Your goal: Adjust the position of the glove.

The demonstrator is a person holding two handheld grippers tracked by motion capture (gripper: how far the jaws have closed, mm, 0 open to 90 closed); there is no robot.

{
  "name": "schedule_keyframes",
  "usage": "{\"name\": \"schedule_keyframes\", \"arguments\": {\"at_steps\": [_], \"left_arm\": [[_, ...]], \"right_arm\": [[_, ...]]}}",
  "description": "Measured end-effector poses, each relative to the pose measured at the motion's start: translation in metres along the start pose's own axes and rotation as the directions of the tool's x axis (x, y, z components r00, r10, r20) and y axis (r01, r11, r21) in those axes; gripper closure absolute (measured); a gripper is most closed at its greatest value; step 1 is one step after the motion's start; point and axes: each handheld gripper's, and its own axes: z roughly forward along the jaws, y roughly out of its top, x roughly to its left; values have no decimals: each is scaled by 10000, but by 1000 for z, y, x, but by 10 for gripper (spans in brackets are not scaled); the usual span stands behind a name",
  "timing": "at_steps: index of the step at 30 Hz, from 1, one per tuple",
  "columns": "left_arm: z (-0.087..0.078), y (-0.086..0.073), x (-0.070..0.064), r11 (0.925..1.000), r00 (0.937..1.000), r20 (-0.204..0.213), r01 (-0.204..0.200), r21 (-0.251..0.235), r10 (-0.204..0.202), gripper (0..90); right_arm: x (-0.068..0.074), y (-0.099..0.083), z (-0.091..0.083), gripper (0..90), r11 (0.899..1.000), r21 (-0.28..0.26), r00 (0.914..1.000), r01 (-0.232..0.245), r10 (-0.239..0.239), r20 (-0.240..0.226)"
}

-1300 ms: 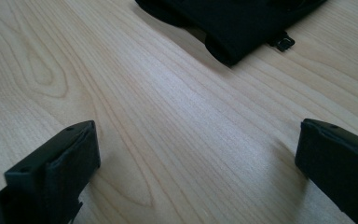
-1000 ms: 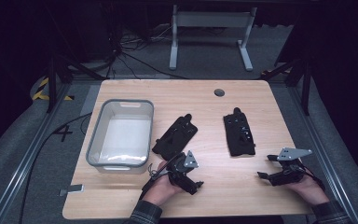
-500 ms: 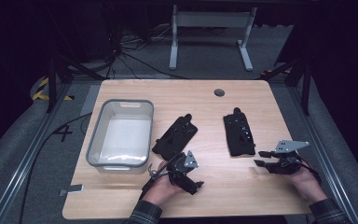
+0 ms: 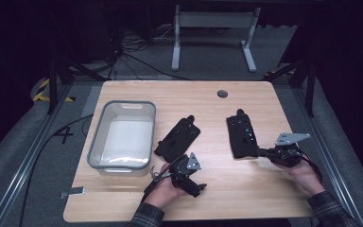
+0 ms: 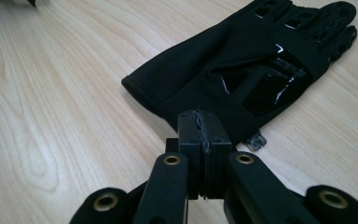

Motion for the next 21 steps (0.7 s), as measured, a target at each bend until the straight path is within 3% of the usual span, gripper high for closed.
{"name": "schedule_keyframes", "arguments": {"at_steps": [10, 16, 21], "left_arm": [[0, 0, 0, 10000, 10000, 9, 10, 4, -10, 0], [0, 0, 0, 10000, 10000, 8, 14, 8, -14, 0], [0, 0, 0, 10000, 10000, 6, 17, 7, -17, 0]], "right_arm": [[-8, 11, 20, 894, 9999, 115, 9993, 104, -100, -351], [-11, 9, 33, 896, 9975, 675, 9994, 214, -194, -301], [-12, 6, 34, 897, 9977, 667, 9992, 150, -125, -383]]}}
